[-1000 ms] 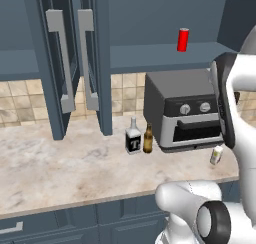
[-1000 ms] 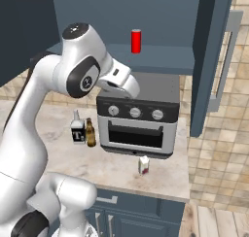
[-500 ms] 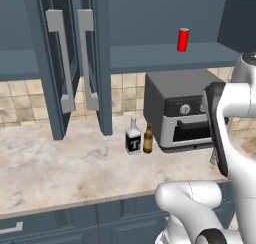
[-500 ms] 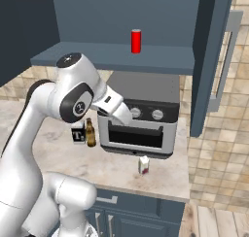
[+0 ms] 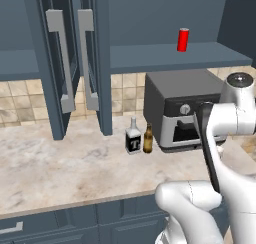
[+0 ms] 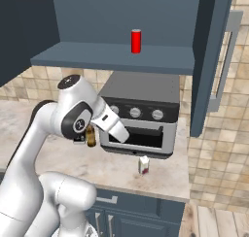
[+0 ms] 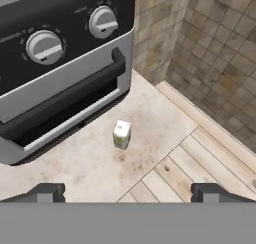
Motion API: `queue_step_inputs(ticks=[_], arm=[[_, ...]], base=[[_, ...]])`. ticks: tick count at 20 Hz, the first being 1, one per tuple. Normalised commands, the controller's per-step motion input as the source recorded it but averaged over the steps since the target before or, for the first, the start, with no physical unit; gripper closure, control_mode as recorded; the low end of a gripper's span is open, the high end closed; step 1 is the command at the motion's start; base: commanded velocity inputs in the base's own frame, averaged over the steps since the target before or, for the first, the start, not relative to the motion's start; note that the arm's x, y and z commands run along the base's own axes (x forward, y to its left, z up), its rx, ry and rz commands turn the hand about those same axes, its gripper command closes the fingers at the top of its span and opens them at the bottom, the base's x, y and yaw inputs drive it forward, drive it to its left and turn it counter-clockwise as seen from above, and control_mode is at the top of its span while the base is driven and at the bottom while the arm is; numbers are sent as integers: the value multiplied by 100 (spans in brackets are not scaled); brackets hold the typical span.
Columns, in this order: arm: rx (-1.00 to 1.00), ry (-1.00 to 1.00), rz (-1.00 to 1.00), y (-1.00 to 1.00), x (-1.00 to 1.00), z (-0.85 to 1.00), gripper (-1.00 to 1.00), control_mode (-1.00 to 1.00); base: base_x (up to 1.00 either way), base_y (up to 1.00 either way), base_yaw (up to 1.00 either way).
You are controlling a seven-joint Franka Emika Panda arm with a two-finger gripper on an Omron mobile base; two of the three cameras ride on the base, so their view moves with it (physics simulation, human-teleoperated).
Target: Sort all alcoholic drinks to one cabinet, and non-alcoholic drinks to the other.
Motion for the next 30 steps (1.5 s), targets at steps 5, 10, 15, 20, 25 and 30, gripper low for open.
queue_step_inputs(ticks=[5, 10, 15, 20, 25, 30], arm=[[0, 6, -7, 0, 2, -47, -100, -100], [2, 5, -6, -2, 10, -47, -100, -100], [3, 5, -5, -10, 19, -43, -100, -100], [3, 11, -5, -14, 30, -33, -100, -100], [1, 11, -5, -16, 28, -30, -100, -100], [1, 11, -4, -18, 33, -26, -100, -100]], base=[[0, 0, 0], [0, 0, 0], [0, 0, 0], [0, 0, 0], [0, 0, 0], [0, 0, 0]])
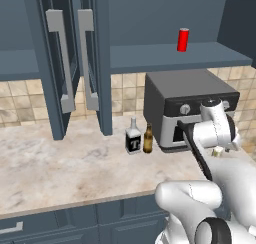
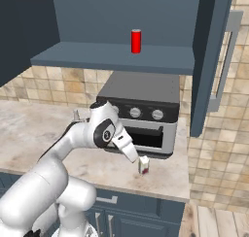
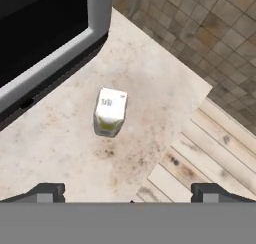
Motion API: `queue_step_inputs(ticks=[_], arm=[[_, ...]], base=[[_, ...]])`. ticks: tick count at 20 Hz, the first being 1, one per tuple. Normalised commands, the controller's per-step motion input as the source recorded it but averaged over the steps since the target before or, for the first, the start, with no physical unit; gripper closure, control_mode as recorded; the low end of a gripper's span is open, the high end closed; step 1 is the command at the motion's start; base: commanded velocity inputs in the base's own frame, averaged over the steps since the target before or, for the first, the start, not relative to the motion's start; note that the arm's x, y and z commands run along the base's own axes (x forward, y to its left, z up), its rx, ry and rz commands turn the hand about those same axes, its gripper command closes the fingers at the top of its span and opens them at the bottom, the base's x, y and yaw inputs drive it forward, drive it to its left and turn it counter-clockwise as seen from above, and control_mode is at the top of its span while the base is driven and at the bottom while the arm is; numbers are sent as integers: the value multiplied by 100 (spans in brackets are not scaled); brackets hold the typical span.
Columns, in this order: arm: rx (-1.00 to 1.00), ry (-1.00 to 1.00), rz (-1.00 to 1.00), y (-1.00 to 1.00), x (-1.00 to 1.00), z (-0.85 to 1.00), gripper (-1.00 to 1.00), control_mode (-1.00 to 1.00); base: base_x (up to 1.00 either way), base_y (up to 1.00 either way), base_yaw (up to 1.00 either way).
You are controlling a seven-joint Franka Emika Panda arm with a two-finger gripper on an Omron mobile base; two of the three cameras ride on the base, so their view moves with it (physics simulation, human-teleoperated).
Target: Sort all alcoholic drinks to one cabinet, and non-alcoholic drinks to the other.
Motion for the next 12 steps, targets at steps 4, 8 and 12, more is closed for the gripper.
queue_step_inputs(ticks=[4, 8, 12], arm=[[1, 8, -2, -19, 29, -26, -100, -100], [3, 4, 0, -20, 18, -27, -100, -100], [6, 1, 0, -18, 11, -25, -100, -100]], base=[[0, 0, 0], [0, 0, 0], [0, 0, 0]])
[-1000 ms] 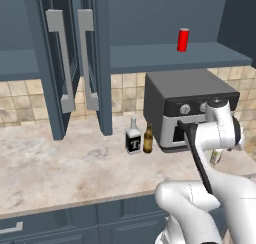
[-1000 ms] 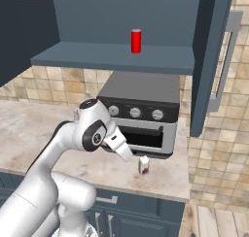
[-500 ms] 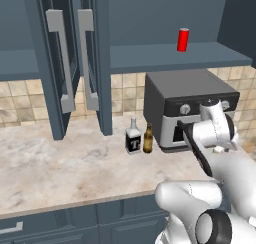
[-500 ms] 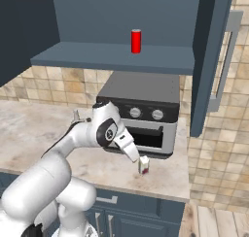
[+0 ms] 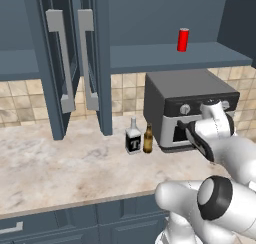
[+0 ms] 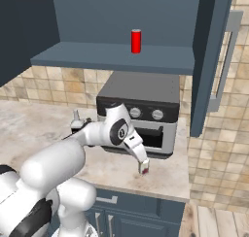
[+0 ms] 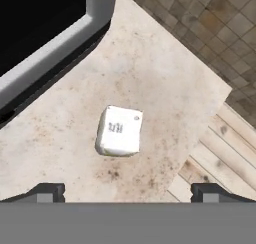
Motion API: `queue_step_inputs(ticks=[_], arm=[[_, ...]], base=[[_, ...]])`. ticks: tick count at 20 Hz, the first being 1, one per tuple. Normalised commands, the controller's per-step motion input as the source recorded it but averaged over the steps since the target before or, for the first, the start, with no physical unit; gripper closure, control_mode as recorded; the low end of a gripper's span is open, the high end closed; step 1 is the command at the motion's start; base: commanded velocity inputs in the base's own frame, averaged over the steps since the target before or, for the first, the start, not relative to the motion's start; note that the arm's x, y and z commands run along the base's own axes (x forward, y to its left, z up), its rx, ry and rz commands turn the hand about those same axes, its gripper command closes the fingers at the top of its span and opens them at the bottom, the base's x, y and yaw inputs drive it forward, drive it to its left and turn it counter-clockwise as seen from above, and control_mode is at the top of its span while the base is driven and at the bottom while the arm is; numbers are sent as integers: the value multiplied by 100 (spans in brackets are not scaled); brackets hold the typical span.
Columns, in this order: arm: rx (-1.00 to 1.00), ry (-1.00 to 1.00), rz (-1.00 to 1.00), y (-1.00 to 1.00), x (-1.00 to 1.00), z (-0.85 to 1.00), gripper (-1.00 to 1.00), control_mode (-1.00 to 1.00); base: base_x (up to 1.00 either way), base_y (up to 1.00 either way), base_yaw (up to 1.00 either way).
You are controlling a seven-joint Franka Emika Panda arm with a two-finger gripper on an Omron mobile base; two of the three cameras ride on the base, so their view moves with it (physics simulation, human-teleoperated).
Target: Sort all alcoholic drinks to one cabinet, and non-alcoholic drinks to the other.
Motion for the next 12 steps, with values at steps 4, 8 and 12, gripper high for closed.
queue_step_inputs(ticks=[4, 8, 12], arm=[[6, 0, 0, -14, 4, -26, -100, -100], [5, 0, 0, -2, 2, -24, -100, -100], [4, 0, 0, -1, 4, -24, -100, -100]], base=[[0, 0, 0], [0, 0, 0], [0, 0, 0]])
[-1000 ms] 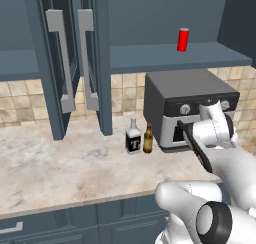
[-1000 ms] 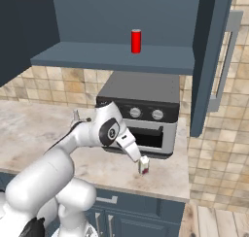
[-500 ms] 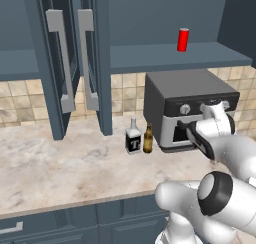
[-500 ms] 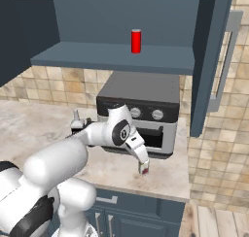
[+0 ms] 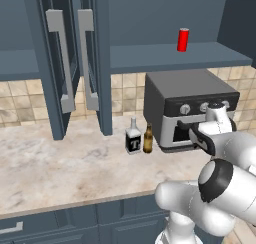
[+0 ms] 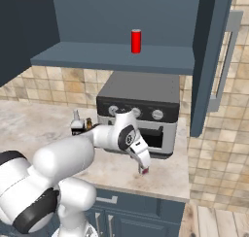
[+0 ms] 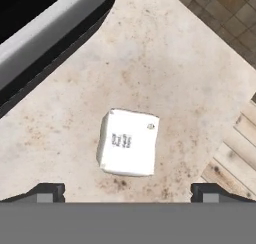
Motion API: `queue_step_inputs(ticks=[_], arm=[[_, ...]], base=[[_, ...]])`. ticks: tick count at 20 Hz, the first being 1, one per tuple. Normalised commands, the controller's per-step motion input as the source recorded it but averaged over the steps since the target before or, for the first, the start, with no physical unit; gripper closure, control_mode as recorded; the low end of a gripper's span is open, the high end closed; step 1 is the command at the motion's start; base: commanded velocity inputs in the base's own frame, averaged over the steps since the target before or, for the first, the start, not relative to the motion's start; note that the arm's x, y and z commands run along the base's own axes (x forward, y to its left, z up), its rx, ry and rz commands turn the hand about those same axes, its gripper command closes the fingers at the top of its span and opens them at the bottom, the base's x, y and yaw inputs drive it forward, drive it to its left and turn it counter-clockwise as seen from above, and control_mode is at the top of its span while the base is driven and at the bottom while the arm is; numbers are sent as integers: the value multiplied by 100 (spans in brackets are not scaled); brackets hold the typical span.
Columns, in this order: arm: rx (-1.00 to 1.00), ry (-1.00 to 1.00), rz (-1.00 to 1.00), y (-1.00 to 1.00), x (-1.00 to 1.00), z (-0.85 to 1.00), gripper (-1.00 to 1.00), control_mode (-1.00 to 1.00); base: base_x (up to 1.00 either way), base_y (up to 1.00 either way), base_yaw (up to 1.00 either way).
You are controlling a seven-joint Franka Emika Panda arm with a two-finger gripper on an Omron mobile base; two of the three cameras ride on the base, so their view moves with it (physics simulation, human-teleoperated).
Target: Sort all alcoholic drinks to one cabinet, and non-alcoholic drinks to the other.
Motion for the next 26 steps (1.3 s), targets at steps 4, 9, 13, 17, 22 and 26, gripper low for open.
queue_step_inputs(ticks=[4, 9, 13, 17, 22, 26], arm=[[2, 0, 0, -1, 7, -21, -100, -100], [0, 0, 0, -5, 6, -19, -100, -100], [0, -1, 0, -6, 5, -14, -100, -100], [0, -2, 0, -8, 2, -12, -100, -100], [0, -3, 0, -1, 5, -8, -100, -100], [0, -4, 0, 0, 2, -8, -100, -100]], base=[[0, 0, 0], [0, 0, 0], [0, 0, 0], [0, 0, 0], [0, 0, 0], [0, 0, 0]])
